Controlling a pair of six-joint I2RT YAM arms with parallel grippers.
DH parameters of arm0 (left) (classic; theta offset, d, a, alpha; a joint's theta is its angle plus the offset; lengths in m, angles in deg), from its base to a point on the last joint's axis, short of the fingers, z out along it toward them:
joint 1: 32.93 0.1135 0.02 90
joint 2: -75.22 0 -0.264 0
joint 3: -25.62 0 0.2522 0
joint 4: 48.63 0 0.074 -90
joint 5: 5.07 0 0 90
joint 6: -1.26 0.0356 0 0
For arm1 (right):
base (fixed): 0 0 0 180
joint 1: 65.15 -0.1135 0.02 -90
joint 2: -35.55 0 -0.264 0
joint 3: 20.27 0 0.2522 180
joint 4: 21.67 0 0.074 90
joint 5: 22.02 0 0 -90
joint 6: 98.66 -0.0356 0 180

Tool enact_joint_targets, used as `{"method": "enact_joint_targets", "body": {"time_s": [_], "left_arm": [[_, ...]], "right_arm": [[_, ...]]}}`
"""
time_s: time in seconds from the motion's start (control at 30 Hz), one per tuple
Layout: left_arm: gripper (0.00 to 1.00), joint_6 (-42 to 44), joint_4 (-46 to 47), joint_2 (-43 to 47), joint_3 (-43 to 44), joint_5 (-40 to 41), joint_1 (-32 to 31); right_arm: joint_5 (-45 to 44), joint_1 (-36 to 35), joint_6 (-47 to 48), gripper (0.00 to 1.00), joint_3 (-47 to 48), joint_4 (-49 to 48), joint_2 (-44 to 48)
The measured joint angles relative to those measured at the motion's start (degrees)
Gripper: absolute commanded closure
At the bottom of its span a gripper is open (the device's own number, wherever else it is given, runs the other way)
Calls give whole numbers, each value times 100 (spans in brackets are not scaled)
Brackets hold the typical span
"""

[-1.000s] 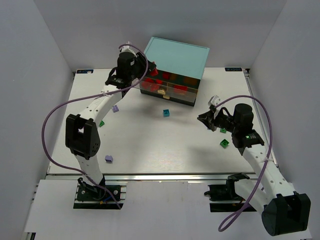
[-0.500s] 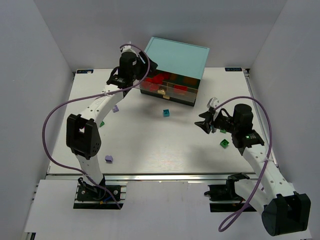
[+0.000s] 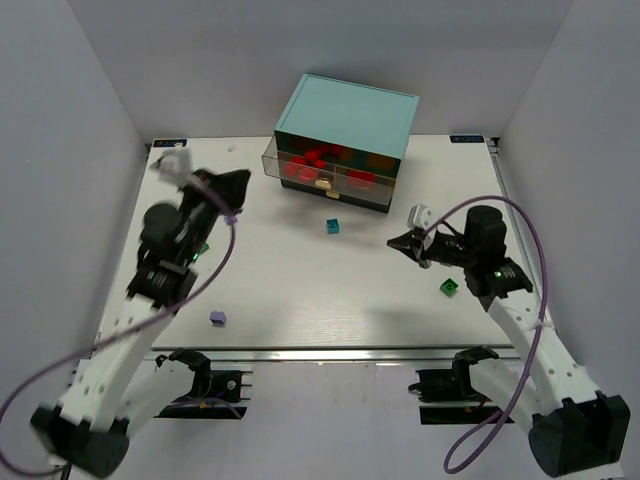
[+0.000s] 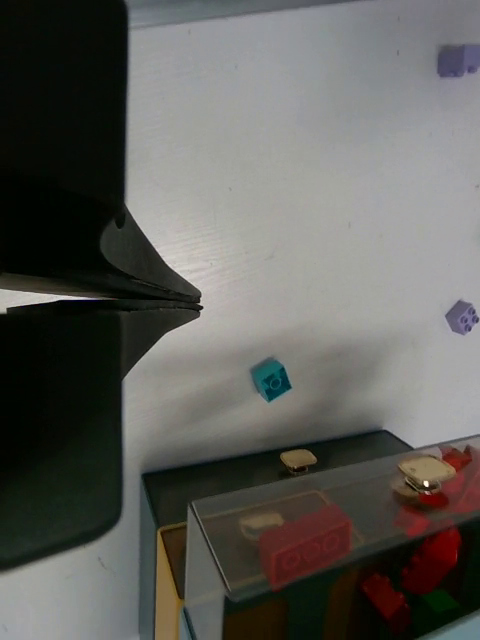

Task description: Sort the legos into containers by color

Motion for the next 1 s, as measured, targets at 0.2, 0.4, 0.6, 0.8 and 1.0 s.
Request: {"method": "enact_joint_targets", "body": {"time_s": [0.2,0.4,0.6,0.8,1.0], "left_arm": [[27,940,221,1893,-1294,190,2],[23,1567,-717,1025,-1375,348,-4],[22,1799,-1049,1480,-1473,721,-9],[22,1860,-962,1849,-1471,1060,-9],[21,1860,-1027,1711,-1471,1152,-9]], "right_arm": [[-1187,-951,321,92,1012,446,-944],[-2822,-2061,505,89,2181,881,-2291],[-4389,-2476,516,87,2896,887,-3324],[-5460,-2579,533,87,3414,645,-4109],[-6035,-2566,577,87,3622,345,-4494]]}}
